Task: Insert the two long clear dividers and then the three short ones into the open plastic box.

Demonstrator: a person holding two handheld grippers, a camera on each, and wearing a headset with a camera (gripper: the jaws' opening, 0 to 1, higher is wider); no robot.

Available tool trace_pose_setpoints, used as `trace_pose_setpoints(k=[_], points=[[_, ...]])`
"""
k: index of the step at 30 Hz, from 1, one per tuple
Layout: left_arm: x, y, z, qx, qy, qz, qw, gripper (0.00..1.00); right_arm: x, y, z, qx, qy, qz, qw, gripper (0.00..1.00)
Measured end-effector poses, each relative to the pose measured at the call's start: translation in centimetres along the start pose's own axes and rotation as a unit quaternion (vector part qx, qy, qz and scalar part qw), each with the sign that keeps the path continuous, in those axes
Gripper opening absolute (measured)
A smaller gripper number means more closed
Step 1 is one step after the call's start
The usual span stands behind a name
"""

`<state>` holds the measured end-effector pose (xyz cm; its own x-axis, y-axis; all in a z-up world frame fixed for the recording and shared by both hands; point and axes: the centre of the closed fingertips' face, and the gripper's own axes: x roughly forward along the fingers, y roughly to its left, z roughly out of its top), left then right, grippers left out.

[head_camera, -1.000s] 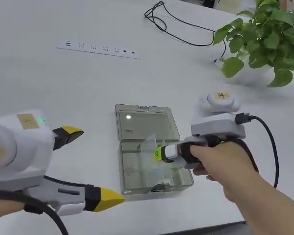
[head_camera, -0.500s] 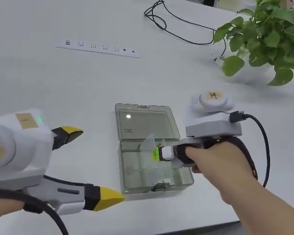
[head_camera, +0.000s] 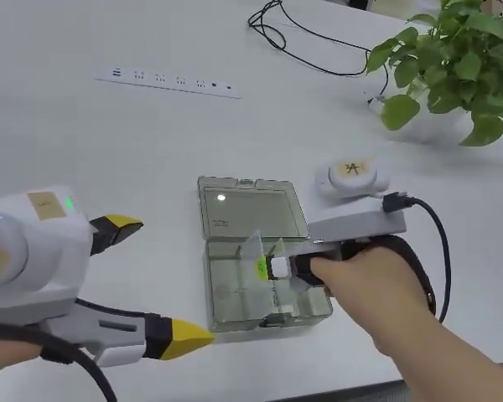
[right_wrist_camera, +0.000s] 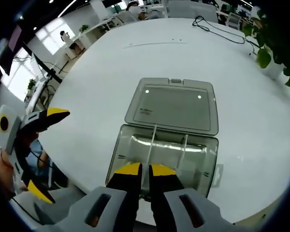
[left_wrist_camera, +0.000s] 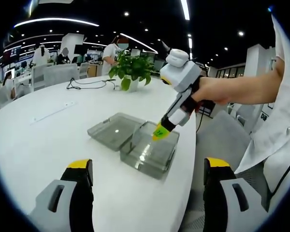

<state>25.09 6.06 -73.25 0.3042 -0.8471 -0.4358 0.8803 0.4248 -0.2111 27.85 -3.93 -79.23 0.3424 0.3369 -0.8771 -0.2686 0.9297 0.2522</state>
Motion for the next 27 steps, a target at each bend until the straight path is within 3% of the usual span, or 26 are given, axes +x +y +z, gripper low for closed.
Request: trace_pose_setpoints(k=[10, 27], points=[[-0.1, 0.2, 0.0, 0.001, 0.003, 0.004, 1.0, 0.98, 1.4, 0.3, -0.4, -0.016, 0.007, 0.022, 0.9996, 0.08], [-0.6, -0.1, 0.3, 0.0, 0.007, 0.018, 0.9998, 0.97, 2.3, 0.1, -0.9, -0.001, 0.007, 0.048, 0.9988, 0.09]])
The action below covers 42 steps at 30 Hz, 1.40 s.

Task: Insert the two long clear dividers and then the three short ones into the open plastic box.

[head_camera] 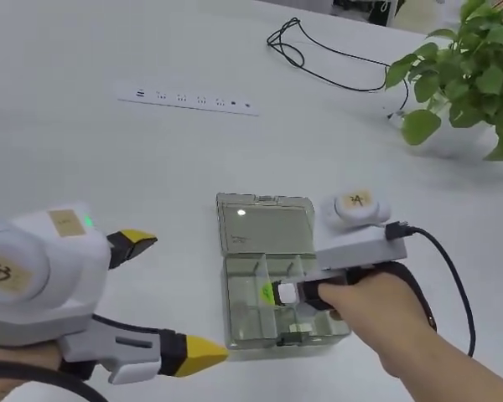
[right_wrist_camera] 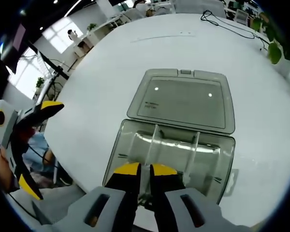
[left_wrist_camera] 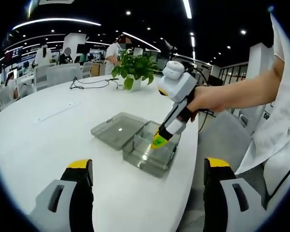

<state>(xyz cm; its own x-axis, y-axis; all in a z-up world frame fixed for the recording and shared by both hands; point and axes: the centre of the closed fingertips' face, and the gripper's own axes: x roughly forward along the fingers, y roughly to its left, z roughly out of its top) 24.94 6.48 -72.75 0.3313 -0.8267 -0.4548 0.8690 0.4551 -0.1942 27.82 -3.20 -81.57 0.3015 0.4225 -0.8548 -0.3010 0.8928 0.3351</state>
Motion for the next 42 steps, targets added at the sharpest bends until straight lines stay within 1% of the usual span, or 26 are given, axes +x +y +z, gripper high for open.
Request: trace_pose_setpoints(k=[7, 9, 12, 13, 16, 17, 19, 26, 31, 37, 41, 42], points=[[-0.5, -0.2, -0.1, -0.008, -0.002, 0.012, 0.9999, 0.97, 0.0, 0.1, 0.0, 0.0, -0.008, 0.015, 0.9998, 0.1], [-0.6, -0.3, 0.1, -0.008, -0.003, 0.016, 0.9998, 0.97, 0.0, 0.1, 0.0, 0.005, -0.013, 0.023, 0.9996, 0.1], [-0.8, -0.5, 0.2, -0.01, -0.005, 0.021, 0.9997, 0.97, -0.1, 0.3, 0.0, 0.025, -0.02, 0.038, 0.9988, 0.13], [-0.9, -0.5, 0.3, -0.009, -0.006, 0.023, 0.9997, 0.97, -0.2, 0.3, 0.0, 0.025, -0.021, 0.038, 0.9987, 0.14], [-1.1, -0.7, 0.5, -0.012, -0.008, 0.031, 0.9994, 0.97, -0.5, 0.5, 0.0, 0.025, -0.025, 0.044, 0.9984, 0.15], [-1.2, -0.8, 0.6, -0.012, -0.009, 0.034, 0.9993, 0.97, -0.7, 0.7, 0.2, 0.028, -0.029, 0.05, 0.9979, 0.16], [-1.4, -0.9, 0.7, -0.014, -0.011, 0.038, 0.9991, 0.97, -1.0, 0.8, 0.3, 0.029, -0.032, 0.055, 0.9975, 0.17], [-2.2, -1.4, 1.0, -0.019, -0.013, 0.061, 0.9979, 0.97, -3.1, 1.2, 1.3, 0.032, -0.056, 0.083, 0.9944, 0.17], [-2.7, -1.8, 1.3, -0.022, -0.015, 0.078, 0.9966, 0.97, -4.9, 1.7, 2.1, 0.035, -0.076, 0.11, 0.9904, 0.2], [-2.7, -2.8, 1.7, -0.027, -0.02, 0.094, 0.995, 0.97, -7.4, 2.1, 2.8, 0.019, -0.094, 0.14, 0.9855, 0.22], [-2.6, -3.6, 2.0, -0.029, -0.025, 0.101, 0.9941, 0.97, -9.2, 2.0, 3.1, 0.011, -0.107, 0.159, 0.9813, 0.25], [-2.6, -3.8, 2.0, -0.029, -0.026, 0.103, 0.994, 0.98, -9.4, 1.9, 3.0, 0.009, -0.107, 0.161, 0.9811, 0.26]])
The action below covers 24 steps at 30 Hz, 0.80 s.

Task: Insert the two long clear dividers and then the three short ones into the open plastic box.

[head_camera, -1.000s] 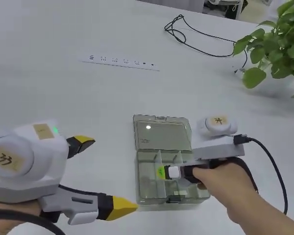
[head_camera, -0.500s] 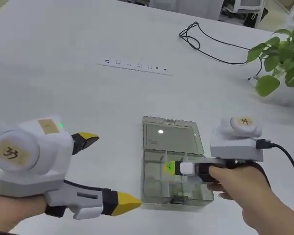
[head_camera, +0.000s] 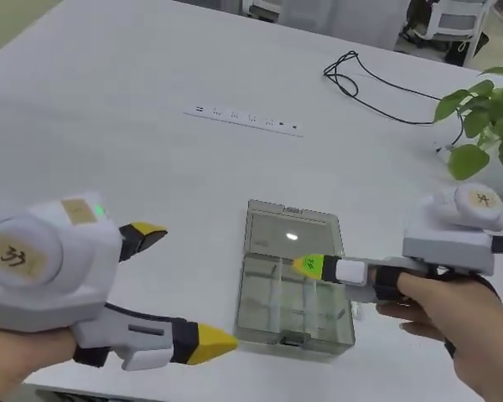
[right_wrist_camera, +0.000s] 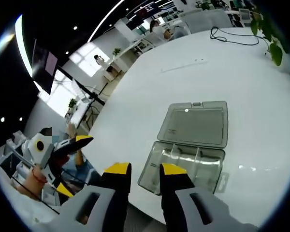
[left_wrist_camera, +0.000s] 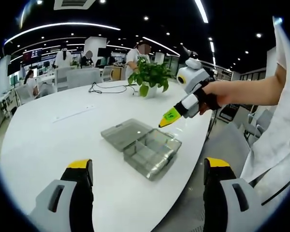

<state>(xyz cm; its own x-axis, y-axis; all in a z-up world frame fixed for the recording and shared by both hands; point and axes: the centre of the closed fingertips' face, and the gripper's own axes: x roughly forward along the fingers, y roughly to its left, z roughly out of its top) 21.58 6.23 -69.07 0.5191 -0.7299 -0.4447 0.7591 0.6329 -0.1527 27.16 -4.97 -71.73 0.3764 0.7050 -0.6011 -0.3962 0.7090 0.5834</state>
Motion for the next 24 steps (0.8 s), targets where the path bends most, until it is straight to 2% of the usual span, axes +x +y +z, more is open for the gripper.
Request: trace_pose_setpoints(k=[3, 8, 9, 15, 19, 20, 24], points=[[0.0, -0.2, 0.1, -0.001, -0.005, 0.005, 1.0, 0.98, -1.4, -0.3, 0.3, -0.033, -0.001, 0.007, 0.9994, 0.28], [-0.1, -0.5, 0.1, 0.001, -0.005, 0.009, 0.9999, 0.98, -3.3, -0.4, 0.6, -0.055, -0.015, 0.022, 0.9982, 0.3], [-0.1, -0.4, 0.0, -0.003, -0.004, 0.012, 0.9999, 0.98, -3.6, -0.6, 0.5, -0.052, -0.013, 0.02, 0.9983, 0.31], [0.0, -0.5, 0.1, 0.0, -0.004, 0.013, 0.9999, 0.98, -5.4, -1.3, 0.2, -0.095, -0.011, 0.02, 0.9952, 0.33], [0.1, -0.3, 0.1, -0.001, -0.002, 0.013, 0.9999, 0.98, -5.9, -2.0, -0.2, -0.135, 0.004, 0.018, 0.9906, 0.37], [0.1, -0.3, 0.1, -0.001, -0.001, 0.013, 0.9999, 0.98, -6.1, -2.2, -0.4, -0.156, 0.01, 0.017, 0.9876, 0.37], [0.2, 0.0, 0.0, -0.001, 0.002, 0.014, 0.9999, 0.98, -6.4, -3.1, -0.6, -0.184, 0.02, 0.011, 0.9826, 0.4]])
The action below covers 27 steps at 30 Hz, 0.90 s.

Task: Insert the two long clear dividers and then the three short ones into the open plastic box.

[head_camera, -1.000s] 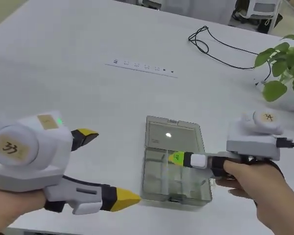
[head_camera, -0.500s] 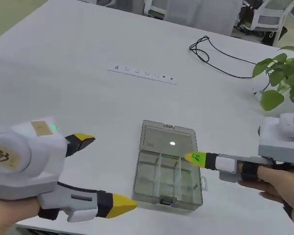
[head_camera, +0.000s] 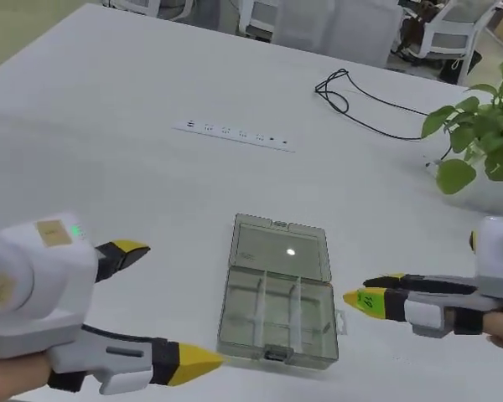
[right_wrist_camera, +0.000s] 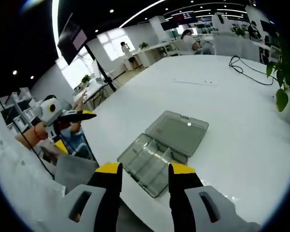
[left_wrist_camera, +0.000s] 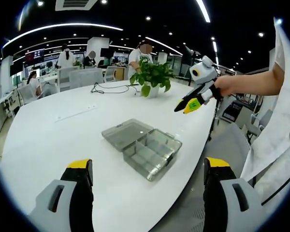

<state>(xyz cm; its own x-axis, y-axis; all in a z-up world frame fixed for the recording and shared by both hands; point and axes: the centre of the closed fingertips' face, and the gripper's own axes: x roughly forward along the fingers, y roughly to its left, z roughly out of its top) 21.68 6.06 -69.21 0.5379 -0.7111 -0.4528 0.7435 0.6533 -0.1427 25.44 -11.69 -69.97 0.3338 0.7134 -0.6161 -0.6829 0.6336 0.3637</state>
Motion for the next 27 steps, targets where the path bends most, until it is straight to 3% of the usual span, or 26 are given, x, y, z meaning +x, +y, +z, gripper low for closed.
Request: trace_pose_setpoints(k=[6, 14, 19, 24, 27], points=[[0.4, 0.2, 0.0, -0.001, 0.001, -0.002, 1.0, 0.98, -0.3, -1.3, -1.0, -0.047, 0.023, -0.003, 0.9986, 0.45], [0.9, 0.3, -0.2, 0.0, 0.005, -0.005, 1.0, 0.98, -0.7, -3.5, -2.9, -0.112, 0.071, -0.006, 0.9912, 0.5], [1.1, 0.5, -0.5, 0.0, 0.01, -0.009, 0.9999, 0.99, -0.8, -5.3, -4.6, -0.177, 0.123, -0.009, 0.9765, 0.52], [1.3, 0.8, -0.5, -0.001, 0.011, -0.009, 0.9999, 1.0, -0.2, -6.1, -5.8, -0.249, 0.168, 0.0, 0.9537, 0.51], [1.4, 0.9, -0.5, -0.001, 0.012, -0.01, 0.9999, 1.0, 0.3, -7.5, -7.0, -0.286, 0.202, 0.0, 0.9365, 0.51]])
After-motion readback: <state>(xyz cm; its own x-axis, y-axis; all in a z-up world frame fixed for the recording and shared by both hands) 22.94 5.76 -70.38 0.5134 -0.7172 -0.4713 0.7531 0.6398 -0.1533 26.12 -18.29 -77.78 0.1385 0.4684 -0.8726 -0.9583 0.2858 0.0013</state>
